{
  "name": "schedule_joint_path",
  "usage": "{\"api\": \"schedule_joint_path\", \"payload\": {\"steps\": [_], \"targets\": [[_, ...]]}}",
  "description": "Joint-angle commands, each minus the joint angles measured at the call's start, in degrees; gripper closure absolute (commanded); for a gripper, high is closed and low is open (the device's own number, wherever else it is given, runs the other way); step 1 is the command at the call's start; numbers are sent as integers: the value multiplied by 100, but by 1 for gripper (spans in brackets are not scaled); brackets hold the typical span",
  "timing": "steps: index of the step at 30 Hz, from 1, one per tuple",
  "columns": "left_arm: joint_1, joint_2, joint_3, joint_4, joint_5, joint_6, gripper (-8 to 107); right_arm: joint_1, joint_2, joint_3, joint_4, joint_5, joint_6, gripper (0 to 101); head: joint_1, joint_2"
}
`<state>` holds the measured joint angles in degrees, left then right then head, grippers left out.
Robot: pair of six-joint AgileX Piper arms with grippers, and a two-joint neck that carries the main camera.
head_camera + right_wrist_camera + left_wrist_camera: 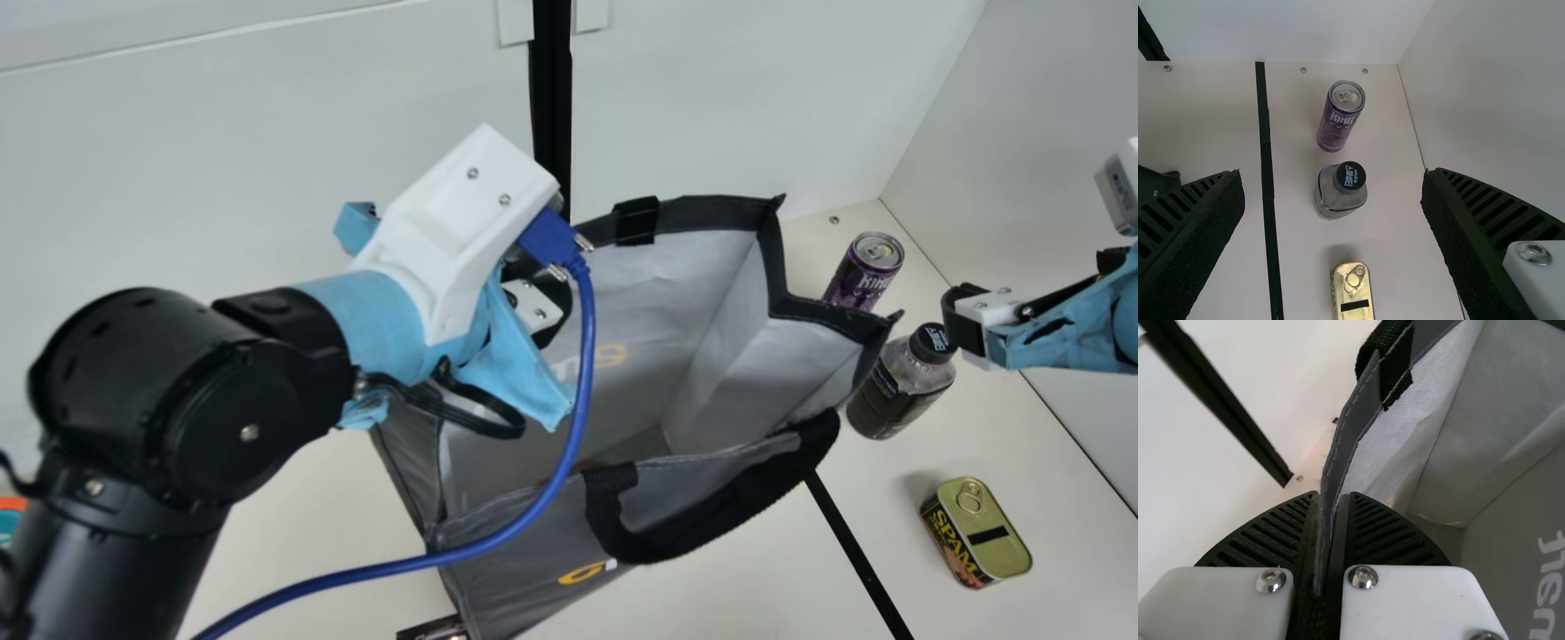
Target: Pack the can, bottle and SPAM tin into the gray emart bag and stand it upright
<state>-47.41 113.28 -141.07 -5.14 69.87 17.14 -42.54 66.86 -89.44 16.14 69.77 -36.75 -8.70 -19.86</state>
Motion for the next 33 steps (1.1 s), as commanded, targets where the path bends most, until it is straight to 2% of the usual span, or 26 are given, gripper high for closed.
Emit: {"api": "schedule_joint_path", "payload": {"steps": [1,10,21,33], "targets": [[28,-65,41,98,1,-81,107,0,0,0,0,0,0,6,-130,-14],[139,-538,530,912,-354,-695,107,0,0,0,0,0,0,6,-130,-14],[314,-1291,1471,2226,-783,-1839,107,0,0,0,0,0,0,6,-130,-14],[716,-2035,2509,3539,-965,-3058,107,0,0,0,0,0,0,6,-130,-14]]}}
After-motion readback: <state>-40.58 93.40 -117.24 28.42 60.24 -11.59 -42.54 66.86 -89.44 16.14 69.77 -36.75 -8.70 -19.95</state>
